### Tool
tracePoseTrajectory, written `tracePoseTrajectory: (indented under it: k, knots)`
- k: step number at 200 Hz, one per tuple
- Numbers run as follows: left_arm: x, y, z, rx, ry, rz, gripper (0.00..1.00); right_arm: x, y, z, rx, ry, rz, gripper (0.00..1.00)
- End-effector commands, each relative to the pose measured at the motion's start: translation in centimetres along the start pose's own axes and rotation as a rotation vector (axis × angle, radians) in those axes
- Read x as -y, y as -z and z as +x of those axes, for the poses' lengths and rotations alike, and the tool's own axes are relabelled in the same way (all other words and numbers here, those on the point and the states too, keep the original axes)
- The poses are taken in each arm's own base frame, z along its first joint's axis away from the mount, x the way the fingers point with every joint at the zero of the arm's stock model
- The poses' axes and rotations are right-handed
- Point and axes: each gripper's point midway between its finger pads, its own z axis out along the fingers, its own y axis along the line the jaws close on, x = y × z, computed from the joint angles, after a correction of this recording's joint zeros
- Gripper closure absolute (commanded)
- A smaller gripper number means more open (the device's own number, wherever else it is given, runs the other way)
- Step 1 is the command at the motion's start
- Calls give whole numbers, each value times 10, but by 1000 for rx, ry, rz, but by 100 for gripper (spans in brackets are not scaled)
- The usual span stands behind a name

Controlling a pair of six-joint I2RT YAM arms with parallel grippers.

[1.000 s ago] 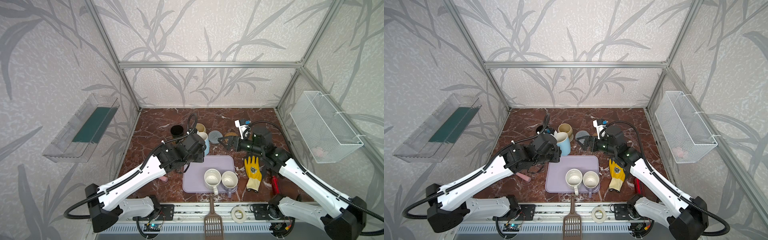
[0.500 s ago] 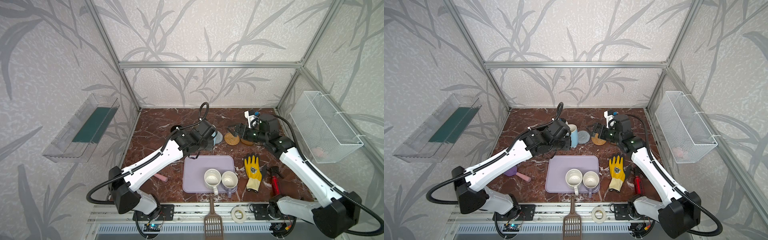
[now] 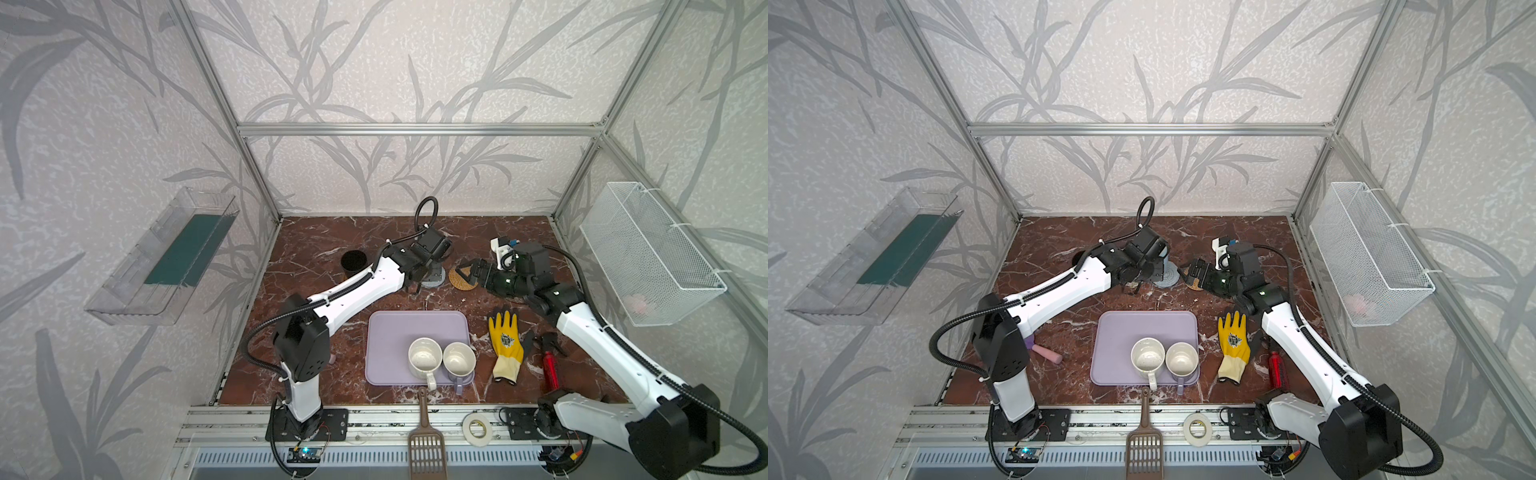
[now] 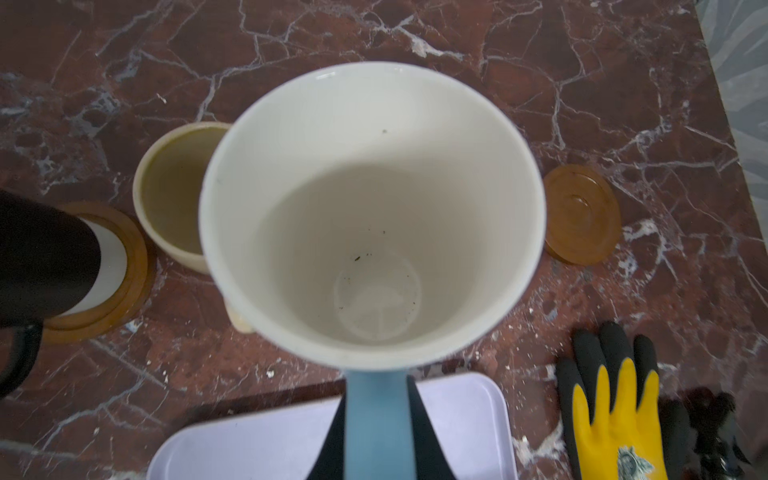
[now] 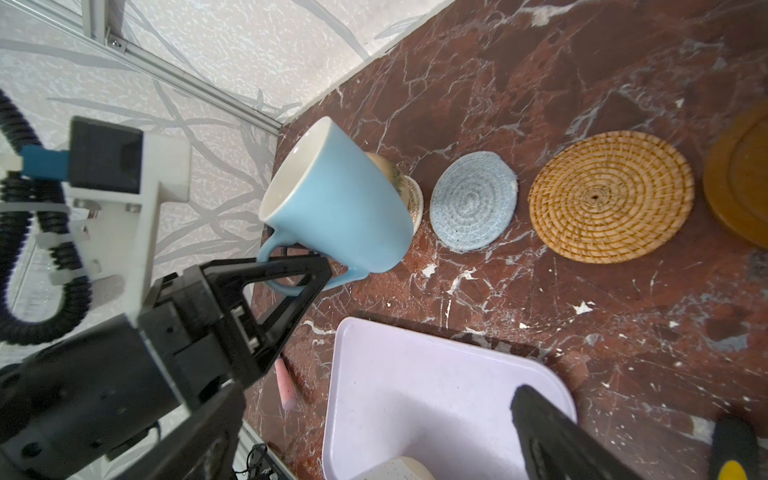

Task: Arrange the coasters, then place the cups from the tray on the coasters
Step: 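Lift the light blue mug toward the knitted coaster with the left gripper, then lower the light blue mug onto the knitted coaster and open the left gripper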

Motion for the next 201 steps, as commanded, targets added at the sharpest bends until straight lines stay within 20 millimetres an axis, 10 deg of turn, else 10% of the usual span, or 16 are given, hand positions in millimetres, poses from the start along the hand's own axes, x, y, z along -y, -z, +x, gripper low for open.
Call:
tracePoseTrajectory:
  k: [1,201]
  knots:
    - [5,2,-41,164,28,-32,100,6,11,-10,79,19,24,1]
    - [19,-89,-21,186,17,-111,100,55,20,-2,88,-59,68,1]
